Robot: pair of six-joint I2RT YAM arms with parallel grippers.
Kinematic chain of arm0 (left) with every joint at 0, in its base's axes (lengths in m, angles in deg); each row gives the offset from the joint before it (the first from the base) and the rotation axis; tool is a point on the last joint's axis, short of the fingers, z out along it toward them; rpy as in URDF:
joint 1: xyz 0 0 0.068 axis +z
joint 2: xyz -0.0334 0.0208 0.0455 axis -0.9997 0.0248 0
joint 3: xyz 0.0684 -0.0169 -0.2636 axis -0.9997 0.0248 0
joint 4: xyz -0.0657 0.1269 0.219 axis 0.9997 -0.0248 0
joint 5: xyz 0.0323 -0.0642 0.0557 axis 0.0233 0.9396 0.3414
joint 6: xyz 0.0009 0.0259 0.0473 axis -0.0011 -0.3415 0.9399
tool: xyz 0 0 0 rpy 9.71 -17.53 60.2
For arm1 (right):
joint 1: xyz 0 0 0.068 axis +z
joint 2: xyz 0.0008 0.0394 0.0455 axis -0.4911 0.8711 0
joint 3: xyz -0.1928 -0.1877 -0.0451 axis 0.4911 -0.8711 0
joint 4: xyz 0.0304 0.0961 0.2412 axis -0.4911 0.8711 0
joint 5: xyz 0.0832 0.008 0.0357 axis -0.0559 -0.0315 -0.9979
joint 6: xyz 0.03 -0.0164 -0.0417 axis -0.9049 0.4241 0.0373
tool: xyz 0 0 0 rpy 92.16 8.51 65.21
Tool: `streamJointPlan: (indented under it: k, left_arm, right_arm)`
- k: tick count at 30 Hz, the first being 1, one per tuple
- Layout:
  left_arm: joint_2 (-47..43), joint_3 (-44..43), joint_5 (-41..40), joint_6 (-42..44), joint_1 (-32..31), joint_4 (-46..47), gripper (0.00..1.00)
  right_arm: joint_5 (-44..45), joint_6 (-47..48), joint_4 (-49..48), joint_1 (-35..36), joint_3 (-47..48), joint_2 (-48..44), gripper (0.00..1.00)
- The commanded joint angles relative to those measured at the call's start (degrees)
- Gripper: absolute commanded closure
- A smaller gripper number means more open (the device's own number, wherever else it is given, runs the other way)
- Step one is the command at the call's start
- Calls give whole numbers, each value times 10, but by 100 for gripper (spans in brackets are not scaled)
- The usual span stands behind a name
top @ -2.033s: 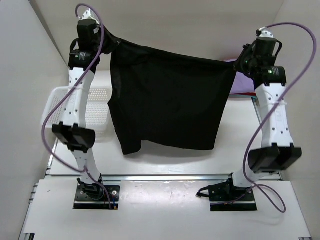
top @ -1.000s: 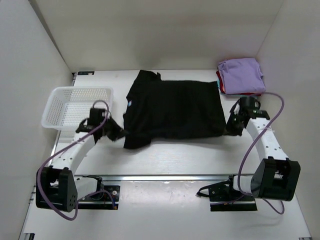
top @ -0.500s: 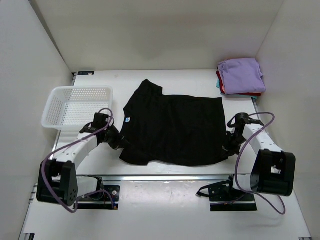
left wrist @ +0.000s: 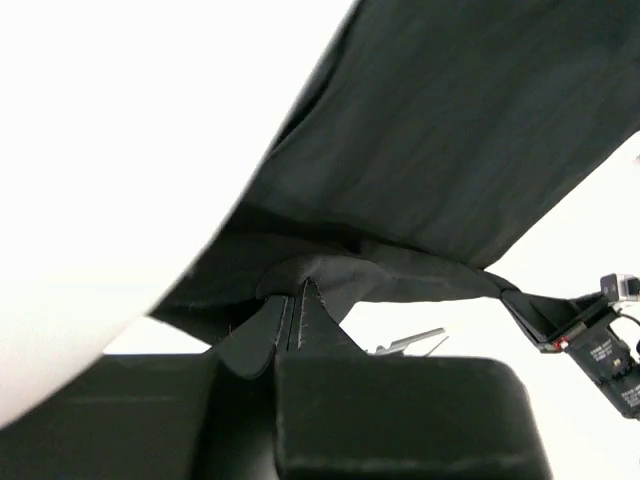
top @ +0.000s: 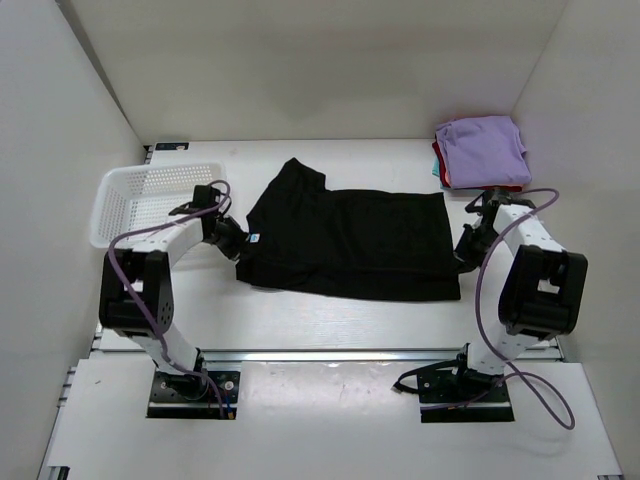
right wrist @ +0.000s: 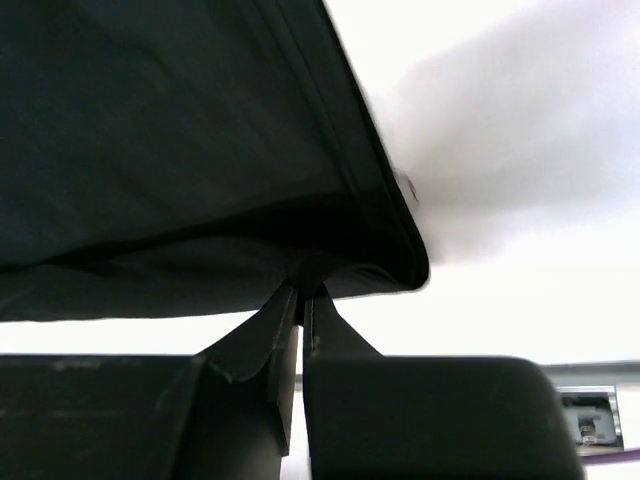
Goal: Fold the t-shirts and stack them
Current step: Fold the flattened tshirt in 1/3 of the way
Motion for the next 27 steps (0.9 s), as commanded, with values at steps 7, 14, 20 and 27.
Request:
streamJointPlan:
  k: [7, 14, 20, 27]
  left_arm:
    - [102, -145, -13, 39, 13, -39, 100]
    - [123, -150, 9, 37, 17, -23, 72]
    - [111, -144, 19, 37, 5, -20, 64]
    - [52, -113, -2, 56, -10, -28, 53]
  right_arm:
    - [-1, -4, 2, 32, 124, 118, 100]
    - [15, -11, 19, 38, 168, 148, 77]
    - [39, -17, 35, 42, 206, 143, 67]
    - [42, -11, 34, 44, 255, 130, 62]
